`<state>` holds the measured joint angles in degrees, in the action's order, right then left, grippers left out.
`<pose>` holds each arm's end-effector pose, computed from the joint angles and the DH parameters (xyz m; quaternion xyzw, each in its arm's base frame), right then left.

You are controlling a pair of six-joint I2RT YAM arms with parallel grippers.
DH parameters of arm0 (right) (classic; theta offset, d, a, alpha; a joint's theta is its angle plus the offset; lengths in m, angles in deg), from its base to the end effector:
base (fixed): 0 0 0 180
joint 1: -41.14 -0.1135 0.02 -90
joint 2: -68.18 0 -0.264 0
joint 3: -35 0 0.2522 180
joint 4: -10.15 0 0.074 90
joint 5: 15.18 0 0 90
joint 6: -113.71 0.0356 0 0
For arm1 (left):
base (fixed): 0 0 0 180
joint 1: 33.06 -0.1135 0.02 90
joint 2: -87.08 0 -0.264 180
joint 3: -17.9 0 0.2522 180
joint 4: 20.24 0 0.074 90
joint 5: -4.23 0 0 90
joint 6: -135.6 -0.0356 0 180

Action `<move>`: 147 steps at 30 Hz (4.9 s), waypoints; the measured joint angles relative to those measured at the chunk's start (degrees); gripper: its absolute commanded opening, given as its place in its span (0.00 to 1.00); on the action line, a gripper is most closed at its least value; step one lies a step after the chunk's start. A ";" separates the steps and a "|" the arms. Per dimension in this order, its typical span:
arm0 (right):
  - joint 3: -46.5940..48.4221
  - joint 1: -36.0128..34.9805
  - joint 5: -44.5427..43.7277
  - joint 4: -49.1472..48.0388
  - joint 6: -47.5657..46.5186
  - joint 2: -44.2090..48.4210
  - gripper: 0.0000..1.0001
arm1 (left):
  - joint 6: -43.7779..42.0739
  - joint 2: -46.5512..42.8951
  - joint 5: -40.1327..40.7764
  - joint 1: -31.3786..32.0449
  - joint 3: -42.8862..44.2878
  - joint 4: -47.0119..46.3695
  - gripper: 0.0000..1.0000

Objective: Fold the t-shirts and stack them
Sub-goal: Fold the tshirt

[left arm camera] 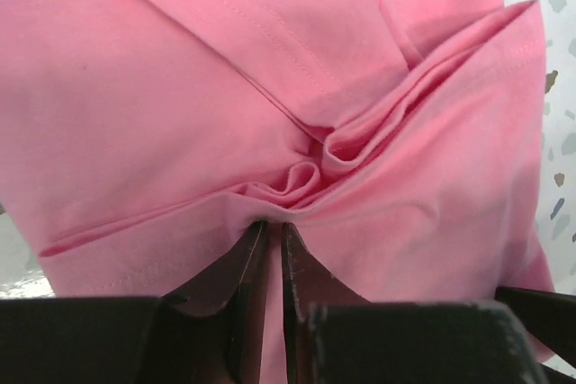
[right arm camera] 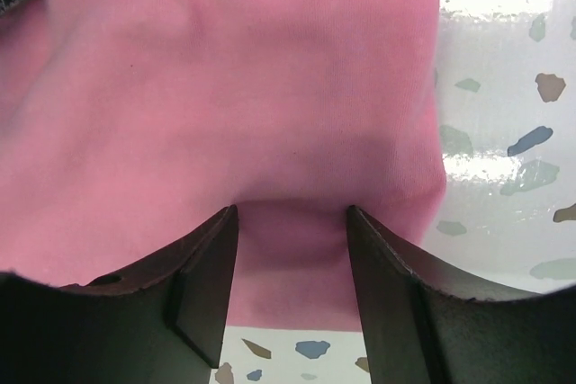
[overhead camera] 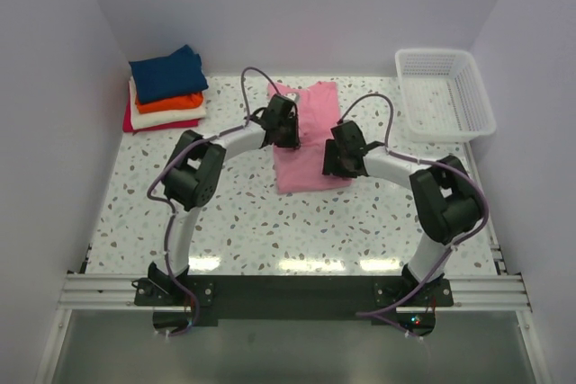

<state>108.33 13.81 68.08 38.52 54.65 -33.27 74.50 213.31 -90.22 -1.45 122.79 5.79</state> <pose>0.3175 0.1594 0.1622 0.0470 0.9549 0.0909 0.2788 0.4117 -0.2566 0.1541 0.0361 0.9303 -0.2143 0.2955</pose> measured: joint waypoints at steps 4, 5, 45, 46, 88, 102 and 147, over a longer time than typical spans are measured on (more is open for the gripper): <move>-2.29 0.00 0.04 -2.08 0.15 1.38 0.56 | 0.52 0.00 0.46 -1.16 -0.02 0.09 0.17; -2.78 0.00 0.04 -2.49 0.20 1.64 0.55 | 0.57 0.00 0.44 -1.49 -0.02 0.11 0.17; -13.33 -0.42 -3.34 8.28 6.82 24.81 0.51 | 5.68 -25.57 -0.63 6.62 -37.33 -8.33 0.26; -13.70 -0.42 -3.45 8.24 6.99 24.48 0.45 | 5.99 -26.05 -0.24 6.69 -38.03 -8.70 0.26; -27.26 -14.29 -2.45 11.85 15.93 32.22 0.39 | 15.67 -57.33 -0.20 6.82 -62.66 -2.01 0.55; -29.94 -14.29 -2.73 12.39 20.28 35.34 0.40 | 18.73 -51.60 -5.29 6.82 -65.79 -13.66 0.43; -31.95 -14.29 0.42 5.57 20.33 35.91 0.00 | 21.55 -57.92 -5.29 6.84 -70.03 -11.56 0.00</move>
<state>76.38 -0.48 68.50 44.09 74.97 2.64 96.05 155.39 -95.51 5.39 52.77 -5.77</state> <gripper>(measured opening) 0.025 0.020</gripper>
